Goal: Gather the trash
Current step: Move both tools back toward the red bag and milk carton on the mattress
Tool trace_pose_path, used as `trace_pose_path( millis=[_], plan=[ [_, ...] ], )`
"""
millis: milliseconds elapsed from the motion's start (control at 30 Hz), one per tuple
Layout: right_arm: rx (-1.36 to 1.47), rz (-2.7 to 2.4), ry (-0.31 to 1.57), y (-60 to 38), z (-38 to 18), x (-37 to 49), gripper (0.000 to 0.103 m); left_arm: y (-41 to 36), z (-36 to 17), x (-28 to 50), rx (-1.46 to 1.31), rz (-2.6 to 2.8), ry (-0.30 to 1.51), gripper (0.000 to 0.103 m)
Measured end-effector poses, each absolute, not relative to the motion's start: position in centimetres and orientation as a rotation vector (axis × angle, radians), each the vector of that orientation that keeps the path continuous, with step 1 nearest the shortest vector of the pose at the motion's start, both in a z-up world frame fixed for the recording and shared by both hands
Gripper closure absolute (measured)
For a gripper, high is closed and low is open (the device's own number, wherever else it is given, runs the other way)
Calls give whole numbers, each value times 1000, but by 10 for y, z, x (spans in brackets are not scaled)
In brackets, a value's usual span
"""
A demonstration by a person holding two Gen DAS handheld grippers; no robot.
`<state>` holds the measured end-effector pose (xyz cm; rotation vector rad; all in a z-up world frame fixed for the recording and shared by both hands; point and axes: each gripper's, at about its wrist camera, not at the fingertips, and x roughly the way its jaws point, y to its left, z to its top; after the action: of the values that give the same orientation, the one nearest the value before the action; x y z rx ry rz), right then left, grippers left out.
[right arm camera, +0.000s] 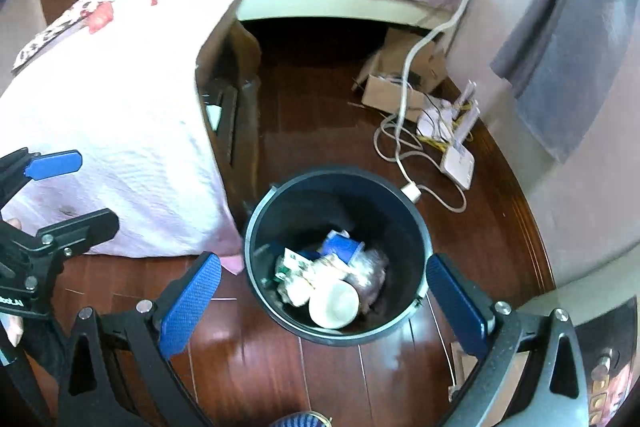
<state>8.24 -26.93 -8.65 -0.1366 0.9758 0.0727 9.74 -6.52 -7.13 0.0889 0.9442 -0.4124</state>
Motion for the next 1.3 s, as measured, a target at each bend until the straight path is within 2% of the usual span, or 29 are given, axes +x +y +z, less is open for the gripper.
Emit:
trace_pose_path(
  millis=[567, 1067, 1300],
  plan=[
    [-162, 235, 811, -172, -30, 118, 0, 19, -30, 105, 34, -211, 827, 5],
    [-115, 384, 629, -77, 14, 150, 0, 140, 15, 119, -4, 31, 712, 5],
    [-182, 408, 637, -38, 15, 156, 0, 172, 28, 121, 5, 92, 682, 5]
  ],
)
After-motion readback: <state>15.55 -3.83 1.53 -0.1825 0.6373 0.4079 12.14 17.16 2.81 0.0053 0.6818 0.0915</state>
